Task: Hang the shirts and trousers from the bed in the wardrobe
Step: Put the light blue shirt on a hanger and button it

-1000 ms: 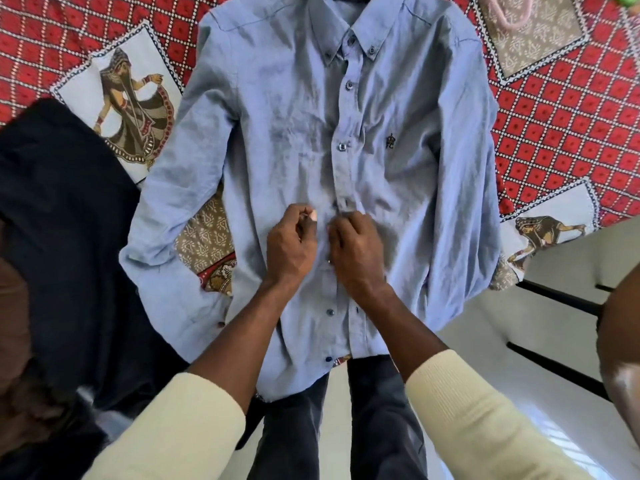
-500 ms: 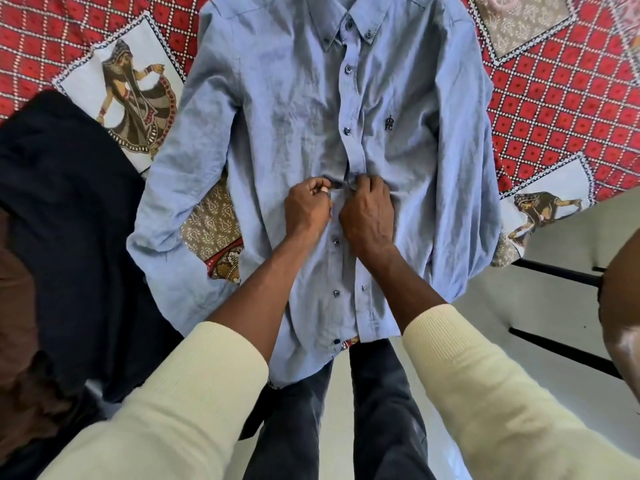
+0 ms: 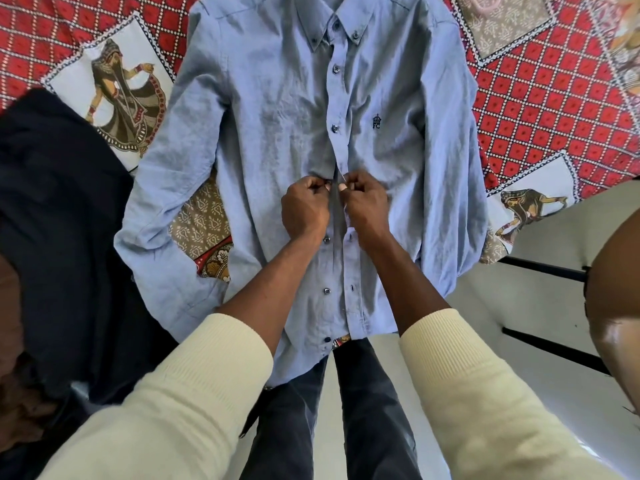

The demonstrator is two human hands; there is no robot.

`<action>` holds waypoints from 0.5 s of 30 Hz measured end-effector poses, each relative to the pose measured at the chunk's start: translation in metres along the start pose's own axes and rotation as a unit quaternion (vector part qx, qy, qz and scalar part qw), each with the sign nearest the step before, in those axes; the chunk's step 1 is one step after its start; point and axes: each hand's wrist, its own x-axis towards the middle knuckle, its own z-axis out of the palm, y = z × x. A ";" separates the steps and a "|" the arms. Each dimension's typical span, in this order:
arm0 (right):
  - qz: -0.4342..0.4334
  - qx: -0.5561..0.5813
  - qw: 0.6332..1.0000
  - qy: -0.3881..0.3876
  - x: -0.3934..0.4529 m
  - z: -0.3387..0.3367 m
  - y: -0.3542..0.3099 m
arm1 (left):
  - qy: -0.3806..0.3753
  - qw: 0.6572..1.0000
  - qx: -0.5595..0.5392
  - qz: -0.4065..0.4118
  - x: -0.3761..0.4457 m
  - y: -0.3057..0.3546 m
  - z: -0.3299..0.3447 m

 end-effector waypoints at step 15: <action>0.068 0.047 0.996 -0.029 -0.001 -0.001 -0.007 | -0.046 0.997 -0.066 -0.004 -0.011 0.002 0.001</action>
